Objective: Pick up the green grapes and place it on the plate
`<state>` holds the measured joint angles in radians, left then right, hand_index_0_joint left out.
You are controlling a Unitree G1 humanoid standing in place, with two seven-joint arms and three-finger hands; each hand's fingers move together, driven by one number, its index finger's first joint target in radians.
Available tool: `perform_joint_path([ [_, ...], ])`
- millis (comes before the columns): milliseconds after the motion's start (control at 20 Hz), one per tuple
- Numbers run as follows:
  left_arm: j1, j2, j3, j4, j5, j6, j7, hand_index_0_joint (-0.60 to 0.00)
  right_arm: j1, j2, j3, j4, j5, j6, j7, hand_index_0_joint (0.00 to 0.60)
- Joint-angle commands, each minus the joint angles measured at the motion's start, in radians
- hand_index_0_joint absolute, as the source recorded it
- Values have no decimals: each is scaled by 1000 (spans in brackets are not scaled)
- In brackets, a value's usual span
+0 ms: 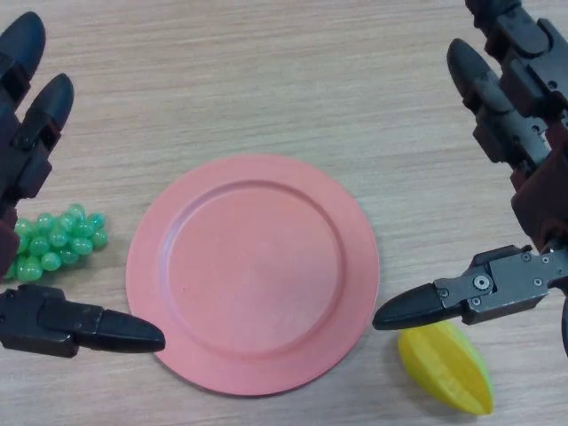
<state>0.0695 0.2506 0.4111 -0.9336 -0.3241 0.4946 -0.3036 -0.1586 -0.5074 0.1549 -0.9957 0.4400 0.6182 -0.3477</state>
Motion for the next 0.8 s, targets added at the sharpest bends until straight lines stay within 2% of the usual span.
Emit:
perform_joint_path([
  [50,-24,36,36,-54,-13,-110,22,0,-3,-24,-72,-52,-4,-152,11,0],
  [250,-34,42,19,-54,-8,-102,29,0,8,-34,-86,-52,-8,-147,30,0],
  [400,-40,45,19,-42,-11,-104,25,0,23,-19,-86,-52,-34,-147,49,0],
  [500,-42,45,30,17,16,-167,20,0,26,-9,-91,-52,-35,-143,59,0],
  [600,-58,65,61,106,36,-220,20,0,26,-4,-97,-52,-36,-138,69,0],
  [800,-119,156,96,356,148,-379,-5,0,26,11,-100,-52,-45,-124,83,0],
])
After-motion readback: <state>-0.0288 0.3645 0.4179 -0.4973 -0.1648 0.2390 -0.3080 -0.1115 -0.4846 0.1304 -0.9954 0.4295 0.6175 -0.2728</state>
